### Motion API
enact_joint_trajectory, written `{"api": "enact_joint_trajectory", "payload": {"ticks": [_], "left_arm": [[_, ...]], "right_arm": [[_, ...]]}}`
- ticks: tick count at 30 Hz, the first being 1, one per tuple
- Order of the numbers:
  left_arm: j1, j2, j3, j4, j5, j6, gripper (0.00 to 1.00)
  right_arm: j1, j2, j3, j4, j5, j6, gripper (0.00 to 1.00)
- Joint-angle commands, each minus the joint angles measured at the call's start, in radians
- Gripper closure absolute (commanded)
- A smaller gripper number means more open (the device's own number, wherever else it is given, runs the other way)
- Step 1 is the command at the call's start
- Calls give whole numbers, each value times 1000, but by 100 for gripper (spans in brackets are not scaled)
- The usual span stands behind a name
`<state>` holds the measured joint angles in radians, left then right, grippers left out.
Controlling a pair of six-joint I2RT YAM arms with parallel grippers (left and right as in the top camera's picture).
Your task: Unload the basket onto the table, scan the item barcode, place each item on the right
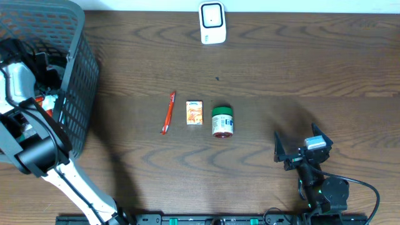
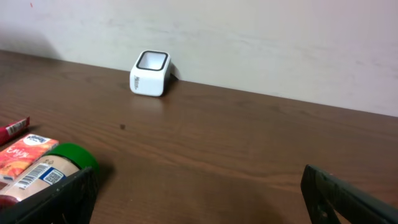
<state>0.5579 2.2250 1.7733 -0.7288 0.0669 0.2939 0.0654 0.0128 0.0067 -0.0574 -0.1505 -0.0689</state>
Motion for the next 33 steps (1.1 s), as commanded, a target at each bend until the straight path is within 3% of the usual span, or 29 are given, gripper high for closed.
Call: {"api": "enact_joint_trajectory", "payload": {"ticks": [1, 16, 25, 29, 33], "left_arm": [[22, -125, -30, -17, 0, -23, 93], [21, -608, -30, -11, 0, -104, 93], [-2, -1006, -30, 38, 82, -248, 93], [-60, -1133, -30, -14, 197, -327, 93], [-168, -1209, -30, -166, 240, -419, 93]], "right_arm": [[0, -3, -1, -3, -8, 12, 1], [0, -3, -1, -3, -8, 12, 1], [0, -3, -1, -3, -8, 12, 1], [0, -3, -1, -3, -8, 12, 1], [0, -3, -1, -3, -8, 12, 1]]}}
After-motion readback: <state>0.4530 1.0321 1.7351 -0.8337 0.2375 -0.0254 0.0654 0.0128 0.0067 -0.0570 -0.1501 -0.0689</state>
